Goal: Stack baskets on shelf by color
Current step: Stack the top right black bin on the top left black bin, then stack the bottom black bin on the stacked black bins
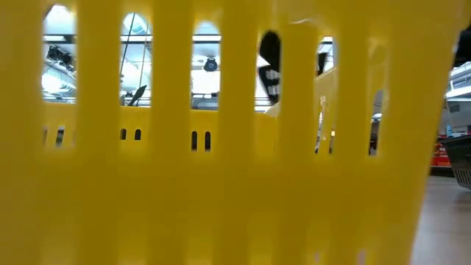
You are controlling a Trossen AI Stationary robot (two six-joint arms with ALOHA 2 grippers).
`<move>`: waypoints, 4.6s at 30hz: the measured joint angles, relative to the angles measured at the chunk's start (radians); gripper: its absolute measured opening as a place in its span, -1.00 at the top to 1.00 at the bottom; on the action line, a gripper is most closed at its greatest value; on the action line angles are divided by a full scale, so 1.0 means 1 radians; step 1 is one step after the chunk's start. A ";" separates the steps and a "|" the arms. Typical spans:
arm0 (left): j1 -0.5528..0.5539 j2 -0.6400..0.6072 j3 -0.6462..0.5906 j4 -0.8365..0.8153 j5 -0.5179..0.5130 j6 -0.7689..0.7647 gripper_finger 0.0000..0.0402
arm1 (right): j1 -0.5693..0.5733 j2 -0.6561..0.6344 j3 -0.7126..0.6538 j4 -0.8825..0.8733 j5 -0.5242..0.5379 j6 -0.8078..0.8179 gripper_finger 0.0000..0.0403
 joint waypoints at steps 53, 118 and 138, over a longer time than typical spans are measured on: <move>-0.123 -0.264 -0.676 0.331 -0.044 -0.352 0.59 | 0.000 0.000 0.000 0.001 0.000 0.000 0.51; -0.274 -1.766 -1.750 1.174 -0.247 -0.109 0.75 | 0.000 0.001 0.001 0.000 0.000 0.000 0.51; -0.272 -1.780 -1.909 1.302 -0.146 -0.064 0.75 | 0.000 0.001 0.000 0.000 0.000 0.000 0.51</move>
